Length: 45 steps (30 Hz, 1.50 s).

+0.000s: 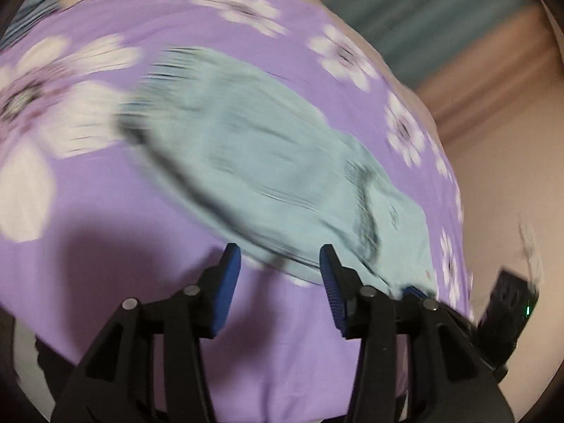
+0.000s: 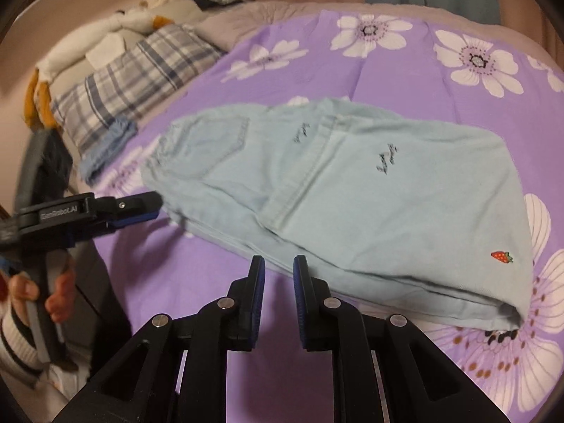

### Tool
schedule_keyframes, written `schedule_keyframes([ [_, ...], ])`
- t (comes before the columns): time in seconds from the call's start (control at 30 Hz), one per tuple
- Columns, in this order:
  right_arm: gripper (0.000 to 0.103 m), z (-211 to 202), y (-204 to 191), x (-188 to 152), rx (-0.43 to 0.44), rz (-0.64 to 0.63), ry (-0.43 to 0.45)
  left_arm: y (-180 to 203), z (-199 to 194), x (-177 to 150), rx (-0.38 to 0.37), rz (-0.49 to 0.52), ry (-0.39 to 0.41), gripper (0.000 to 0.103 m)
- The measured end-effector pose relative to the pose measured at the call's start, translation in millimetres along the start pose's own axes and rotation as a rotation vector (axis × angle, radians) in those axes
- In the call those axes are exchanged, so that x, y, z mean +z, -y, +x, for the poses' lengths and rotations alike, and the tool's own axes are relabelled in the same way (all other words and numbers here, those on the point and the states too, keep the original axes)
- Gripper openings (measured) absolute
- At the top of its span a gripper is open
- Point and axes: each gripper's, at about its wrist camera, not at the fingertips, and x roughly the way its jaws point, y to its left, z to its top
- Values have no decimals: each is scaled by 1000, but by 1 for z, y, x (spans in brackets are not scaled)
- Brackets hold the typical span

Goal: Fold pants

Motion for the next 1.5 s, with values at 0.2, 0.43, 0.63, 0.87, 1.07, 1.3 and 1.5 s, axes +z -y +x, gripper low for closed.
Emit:
schedule_keyframes([
  [0.2,27,6,-11,10,17,21,35,-51,-6,14,-48,-205,14,46],
  [0.43,27,12,-16,19,14,25,37,-66,10,39,-140,-345,67,48],
  [0.63,27,17,-13,29,2,47,41,-66,15,54,-129,-359,148,48],
  [0.87,27,41,-3,61,-26,101,43,-74,26,76,-123,-365,118,30],
  [1.07,27,77,3,99,-29,162,10,-75,24,72,-111,-316,101,24],
  [1.3,9,124,2,125,-126,142,-90,-67,23,74,-56,-229,85,24],
  [1.5,7,103,-24,82,-72,161,-174,-60,20,77,-44,-177,87,23],
])
